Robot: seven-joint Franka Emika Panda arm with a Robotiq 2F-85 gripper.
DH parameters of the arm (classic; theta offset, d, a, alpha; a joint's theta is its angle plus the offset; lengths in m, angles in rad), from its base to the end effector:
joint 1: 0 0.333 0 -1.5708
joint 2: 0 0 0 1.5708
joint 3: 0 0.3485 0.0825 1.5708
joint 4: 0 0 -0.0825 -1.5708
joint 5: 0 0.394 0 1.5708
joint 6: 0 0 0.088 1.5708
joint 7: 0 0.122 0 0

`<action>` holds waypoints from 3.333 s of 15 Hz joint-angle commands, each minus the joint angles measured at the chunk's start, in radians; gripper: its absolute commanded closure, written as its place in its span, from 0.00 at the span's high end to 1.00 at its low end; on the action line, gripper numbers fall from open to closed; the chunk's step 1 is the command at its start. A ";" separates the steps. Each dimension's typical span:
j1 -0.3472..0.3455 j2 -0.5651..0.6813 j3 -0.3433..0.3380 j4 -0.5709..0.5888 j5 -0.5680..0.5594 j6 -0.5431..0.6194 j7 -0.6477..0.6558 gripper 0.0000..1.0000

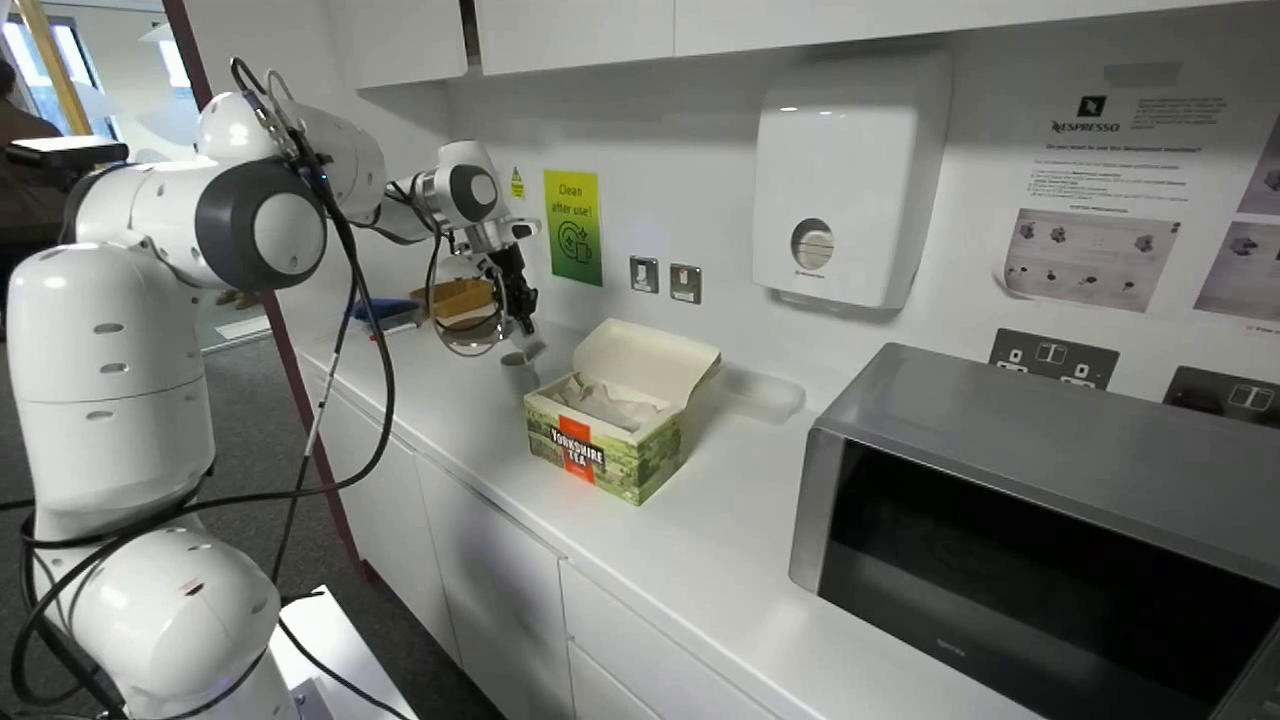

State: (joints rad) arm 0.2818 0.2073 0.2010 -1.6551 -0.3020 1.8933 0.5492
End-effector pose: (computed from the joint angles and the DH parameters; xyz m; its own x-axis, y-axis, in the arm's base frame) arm 0.5885 0.2678 0.5088 0.9881 0.0345 0.1496 0.0044 -0.9805 0.1965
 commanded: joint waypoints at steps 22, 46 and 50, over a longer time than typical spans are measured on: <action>0.171 0.354 -0.054 0.514 -0.008 -0.263 -0.172 0.00; 0.147 0.399 -0.025 0.503 0.026 -0.297 -0.171 0.00; 0.130 0.395 -0.023 0.495 0.048 -0.324 -0.173 0.00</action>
State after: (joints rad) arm 0.4328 0.6203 0.1709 -1.1539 -0.2854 1.6090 0.3962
